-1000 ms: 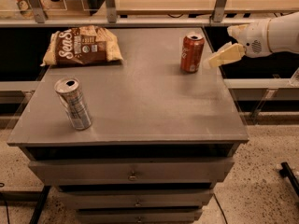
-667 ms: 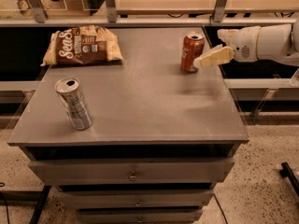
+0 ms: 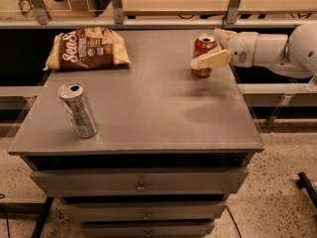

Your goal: Knock coke can over

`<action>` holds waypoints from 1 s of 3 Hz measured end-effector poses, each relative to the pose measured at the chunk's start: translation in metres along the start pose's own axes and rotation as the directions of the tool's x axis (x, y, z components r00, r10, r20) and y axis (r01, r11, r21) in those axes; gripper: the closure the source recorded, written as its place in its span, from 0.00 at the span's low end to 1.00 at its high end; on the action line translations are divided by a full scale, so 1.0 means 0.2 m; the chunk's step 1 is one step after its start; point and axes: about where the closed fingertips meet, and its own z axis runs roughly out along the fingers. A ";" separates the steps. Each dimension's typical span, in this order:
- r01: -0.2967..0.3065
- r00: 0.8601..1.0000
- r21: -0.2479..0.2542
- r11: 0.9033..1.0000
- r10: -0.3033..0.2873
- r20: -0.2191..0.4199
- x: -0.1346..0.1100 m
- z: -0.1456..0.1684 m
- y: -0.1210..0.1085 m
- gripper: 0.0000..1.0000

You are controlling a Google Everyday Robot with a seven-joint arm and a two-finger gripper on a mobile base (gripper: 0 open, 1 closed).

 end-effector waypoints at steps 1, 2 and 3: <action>0.016 0.999 -0.029 0.999 -0.015 0.039 -0.01 0.10 0.02 0.00; 0.033 0.998 -0.043 0.999 -0.031 0.050 0.00 0.16 0.03 0.18; 0.041 0.998 -0.045 0.998 -0.039 0.048 0.00 0.18 0.04 0.39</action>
Offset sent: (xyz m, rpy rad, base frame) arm 0.0156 0.0364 -0.0086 0.0271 -0.0636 0.0611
